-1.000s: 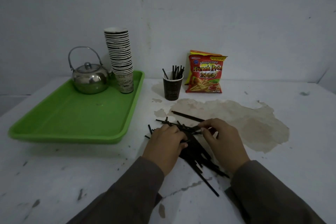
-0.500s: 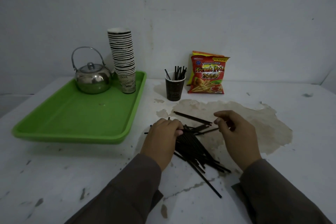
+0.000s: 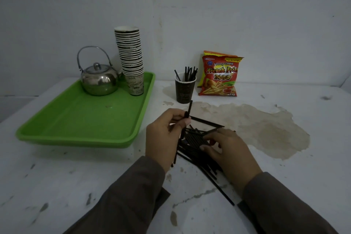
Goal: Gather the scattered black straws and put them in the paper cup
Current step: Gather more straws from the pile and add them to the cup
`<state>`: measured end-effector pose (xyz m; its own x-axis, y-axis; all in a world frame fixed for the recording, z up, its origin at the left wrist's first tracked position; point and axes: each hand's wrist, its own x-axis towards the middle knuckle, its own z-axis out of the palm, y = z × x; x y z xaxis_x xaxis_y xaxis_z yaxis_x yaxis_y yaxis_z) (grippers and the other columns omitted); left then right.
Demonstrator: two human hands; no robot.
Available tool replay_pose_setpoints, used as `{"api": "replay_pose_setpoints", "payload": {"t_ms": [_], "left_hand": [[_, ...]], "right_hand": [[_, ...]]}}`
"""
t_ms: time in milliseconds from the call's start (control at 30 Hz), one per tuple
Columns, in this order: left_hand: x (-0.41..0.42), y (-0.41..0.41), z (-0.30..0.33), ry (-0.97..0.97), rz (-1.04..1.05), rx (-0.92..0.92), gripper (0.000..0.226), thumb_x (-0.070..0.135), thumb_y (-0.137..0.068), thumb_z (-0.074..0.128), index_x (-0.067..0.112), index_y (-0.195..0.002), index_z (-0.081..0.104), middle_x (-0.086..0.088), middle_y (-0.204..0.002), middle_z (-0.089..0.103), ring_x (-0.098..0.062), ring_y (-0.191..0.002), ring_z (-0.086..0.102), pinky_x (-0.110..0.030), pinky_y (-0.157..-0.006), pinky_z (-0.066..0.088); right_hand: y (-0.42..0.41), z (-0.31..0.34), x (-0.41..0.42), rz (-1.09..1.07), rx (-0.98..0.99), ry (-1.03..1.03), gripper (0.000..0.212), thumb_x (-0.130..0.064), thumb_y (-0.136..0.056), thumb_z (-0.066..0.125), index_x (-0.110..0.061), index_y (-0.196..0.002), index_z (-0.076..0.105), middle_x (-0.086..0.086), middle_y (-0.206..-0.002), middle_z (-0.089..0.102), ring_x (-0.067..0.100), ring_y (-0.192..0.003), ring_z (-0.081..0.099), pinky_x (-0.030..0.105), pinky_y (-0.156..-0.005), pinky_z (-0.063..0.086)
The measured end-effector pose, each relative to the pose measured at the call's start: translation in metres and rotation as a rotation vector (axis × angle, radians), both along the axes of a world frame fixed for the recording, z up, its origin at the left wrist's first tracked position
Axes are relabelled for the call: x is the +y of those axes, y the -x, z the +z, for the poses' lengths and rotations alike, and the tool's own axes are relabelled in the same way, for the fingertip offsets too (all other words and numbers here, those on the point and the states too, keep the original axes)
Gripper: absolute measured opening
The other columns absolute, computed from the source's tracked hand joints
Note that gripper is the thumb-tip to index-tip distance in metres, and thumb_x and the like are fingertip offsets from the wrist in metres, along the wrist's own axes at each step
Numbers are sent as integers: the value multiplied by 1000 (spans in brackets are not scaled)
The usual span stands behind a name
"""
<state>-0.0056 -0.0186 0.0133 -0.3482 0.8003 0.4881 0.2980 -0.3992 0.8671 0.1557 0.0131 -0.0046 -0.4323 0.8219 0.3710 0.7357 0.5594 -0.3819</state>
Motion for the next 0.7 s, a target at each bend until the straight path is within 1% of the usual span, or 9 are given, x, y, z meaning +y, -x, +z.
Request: {"api": "replay_pose_setpoints", "payload": {"t_ms": [100,200,300,400,467,533,600,633,700], "left_hand": [[4,5,1,31,26,-127,23,10,-77,69,32,-76,65,3,-76,71,-13,-77,67,-21,-71,54],[5,9,0,46,41,-216,24,8,-77,69,31,-74,66,0,-77,71,-22,-80,67,-33,-76,55],[6,9,0,46,54,-225,22,8,-77,68,30,-74,65,-3,-78,70,-22,-79,67,-30,-75,55],[6,10,0,24,68,-241,21,7,-78,68,28,-75,64,-5,-78,69,-23,-79,66,-25,-74,55],[6,10,1,7,80,-259,21,7,-79,67,28,-76,63,-4,-77,69,-23,-79,67,-29,-76,56],[5,10,3,-18,89,-294,22,5,-80,66,27,-76,62,-1,-75,68,-17,-76,66,-31,-77,56],[6,11,4,-41,101,-327,24,3,-81,64,27,-76,62,2,-73,68,-13,-75,66,-28,-76,56],[6,12,4,-49,106,-340,24,3,-81,64,26,-76,62,3,-73,67,-12,-74,65,-26,-76,56],[6,13,4,-52,105,-353,21,2,-81,64,23,-77,61,1,-73,67,-11,-73,65,-25,-75,56]], "right_hand": [[5,0,-3,71,-131,34,39,-40,-83,59,-21,-118,60,0,-115,60,14,-106,48,19,-85,31],[12,1,-6,99,-219,75,35,-34,-89,52,-19,-120,59,2,-120,58,17,-112,47,22,-90,32],[14,1,-6,86,-223,51,30,-27,-92,47,-17,-117,61,3,-119,59,18,-111,48,22,-90,31],[10,1,-6,67,-195,46,27,-25,-91,48,-17,-113,63,4,-115,62,18,-106,51,20,-87,33],[6,4,-4,33,-150,56,26,-24,-90,50,-17,-112,64,3,-111,64,16,-101,54,17,-81,33],[0,7,-1,-13,-74,90,23,-24,-89,54,-18,-109,65,1,-105,65,10,-87,53,13,-74,33],[-4,10,0,-58,22,131,19,-22,-87,57,-19,-103,67,-4,-93,64,0,-71,48,9,-66,34],[-6,11,1,-80,81,155,16,-21,-87,58,-19,-98,68,-7,-86,61,-2,-68,48,6,-61,34],[-9,14,2,-104,188,223,10,-19,-86,58,-21,-86,68,-10,-79,59,0,-70,52,5,-60,34]]}}
